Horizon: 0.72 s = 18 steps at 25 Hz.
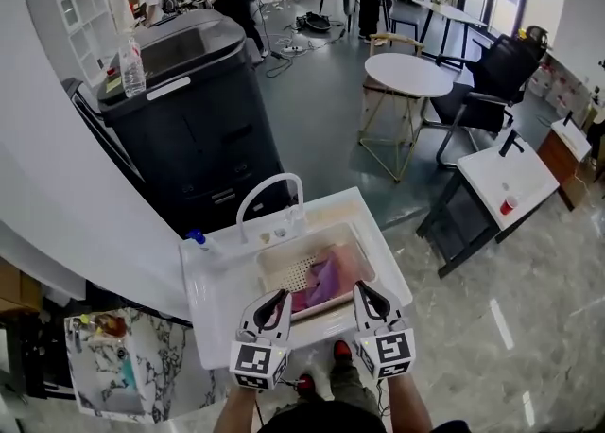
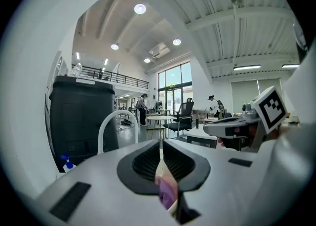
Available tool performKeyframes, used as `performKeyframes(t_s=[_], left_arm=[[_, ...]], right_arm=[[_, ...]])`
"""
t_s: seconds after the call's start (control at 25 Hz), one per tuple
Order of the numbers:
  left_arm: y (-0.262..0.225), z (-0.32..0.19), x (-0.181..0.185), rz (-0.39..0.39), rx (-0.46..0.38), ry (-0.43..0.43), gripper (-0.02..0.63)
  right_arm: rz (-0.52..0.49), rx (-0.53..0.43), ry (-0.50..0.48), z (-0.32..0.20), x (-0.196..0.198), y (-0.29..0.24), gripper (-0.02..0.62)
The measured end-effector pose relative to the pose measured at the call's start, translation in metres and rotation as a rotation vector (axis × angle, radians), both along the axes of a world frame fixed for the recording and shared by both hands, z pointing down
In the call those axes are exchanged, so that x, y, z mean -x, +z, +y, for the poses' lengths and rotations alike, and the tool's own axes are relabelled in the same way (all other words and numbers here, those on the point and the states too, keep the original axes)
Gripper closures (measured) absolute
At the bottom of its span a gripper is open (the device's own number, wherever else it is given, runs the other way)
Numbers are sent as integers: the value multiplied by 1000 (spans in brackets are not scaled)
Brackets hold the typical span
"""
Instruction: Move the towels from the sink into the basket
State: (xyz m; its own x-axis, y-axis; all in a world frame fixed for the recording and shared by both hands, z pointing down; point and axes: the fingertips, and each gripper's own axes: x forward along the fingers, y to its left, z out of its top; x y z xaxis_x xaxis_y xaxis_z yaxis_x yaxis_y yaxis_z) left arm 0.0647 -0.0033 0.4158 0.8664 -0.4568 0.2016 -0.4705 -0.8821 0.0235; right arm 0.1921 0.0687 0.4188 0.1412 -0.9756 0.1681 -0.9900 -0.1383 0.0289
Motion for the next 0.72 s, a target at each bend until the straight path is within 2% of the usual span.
performKeyframes(t_s=[0.16,0.4,0.72], left_arm=[[-5,10,21,19,-17,6,589],[4,29,49,4,-9,15,591],[15,47,71,-2,8,27,591]], right_arm=[[16,-4,18,16,15,-1,565],[33,23,25,41,44,9,565],[14,29,51,64,64,16,565]])
